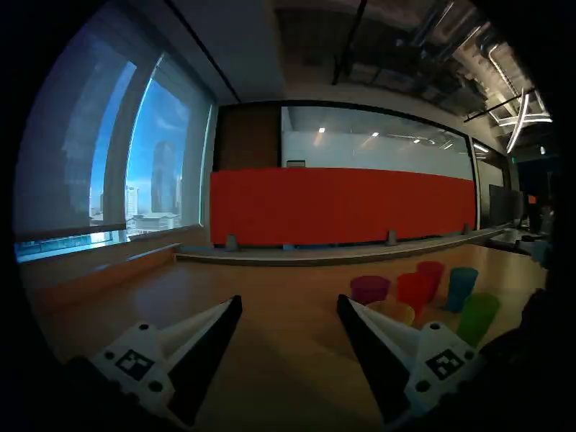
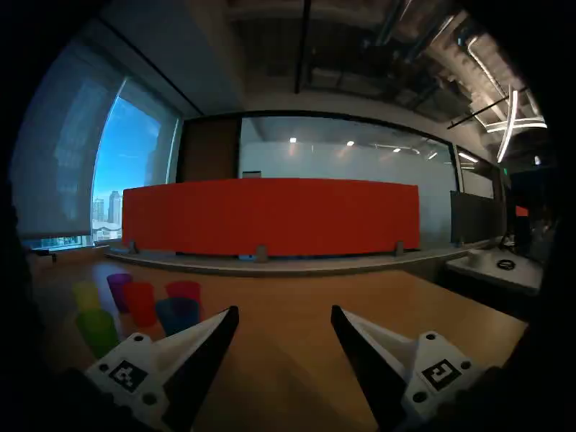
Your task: Pour water
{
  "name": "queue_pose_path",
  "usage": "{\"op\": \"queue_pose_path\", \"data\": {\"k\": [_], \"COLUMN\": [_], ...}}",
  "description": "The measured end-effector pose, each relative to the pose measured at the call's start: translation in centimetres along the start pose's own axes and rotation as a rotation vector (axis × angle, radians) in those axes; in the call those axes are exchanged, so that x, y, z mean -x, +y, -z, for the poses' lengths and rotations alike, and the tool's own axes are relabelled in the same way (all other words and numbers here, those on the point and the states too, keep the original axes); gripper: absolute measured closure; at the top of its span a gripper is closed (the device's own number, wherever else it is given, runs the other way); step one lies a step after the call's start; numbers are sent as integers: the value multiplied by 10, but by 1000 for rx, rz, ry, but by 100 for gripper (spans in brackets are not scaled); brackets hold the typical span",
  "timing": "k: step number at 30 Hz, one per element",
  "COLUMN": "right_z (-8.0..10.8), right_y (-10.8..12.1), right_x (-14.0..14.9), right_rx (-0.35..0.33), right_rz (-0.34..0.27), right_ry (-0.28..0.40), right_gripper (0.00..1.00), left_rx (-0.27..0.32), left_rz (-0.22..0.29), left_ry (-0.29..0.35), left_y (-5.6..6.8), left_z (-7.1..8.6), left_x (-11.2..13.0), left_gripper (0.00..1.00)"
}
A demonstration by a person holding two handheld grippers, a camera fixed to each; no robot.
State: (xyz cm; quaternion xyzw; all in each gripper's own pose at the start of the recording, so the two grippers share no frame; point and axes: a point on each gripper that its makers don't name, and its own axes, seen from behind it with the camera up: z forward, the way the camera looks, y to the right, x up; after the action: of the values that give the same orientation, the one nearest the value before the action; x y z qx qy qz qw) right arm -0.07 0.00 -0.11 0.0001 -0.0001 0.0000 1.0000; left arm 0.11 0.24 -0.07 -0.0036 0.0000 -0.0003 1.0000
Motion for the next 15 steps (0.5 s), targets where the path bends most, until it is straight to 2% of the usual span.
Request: {"op": "queue_pose_path", "data": {"k": [8, 15], "right_z": [1, 0], "right_y": [-4, -10], "right_x": [4, -28], "right_rx": [-17, -59], "right_rz": [-17, -41], "right_ry": [-35, -47], "right_gripper": [1, 1], "left_rx": [22, 44], "left_rz": [-13, -17], "left_ry": [8, 9], "left_y": [5, 9], "left_z": [1, -2], "left_x": [-13, -45], "left_gripper": [2, 2]}}
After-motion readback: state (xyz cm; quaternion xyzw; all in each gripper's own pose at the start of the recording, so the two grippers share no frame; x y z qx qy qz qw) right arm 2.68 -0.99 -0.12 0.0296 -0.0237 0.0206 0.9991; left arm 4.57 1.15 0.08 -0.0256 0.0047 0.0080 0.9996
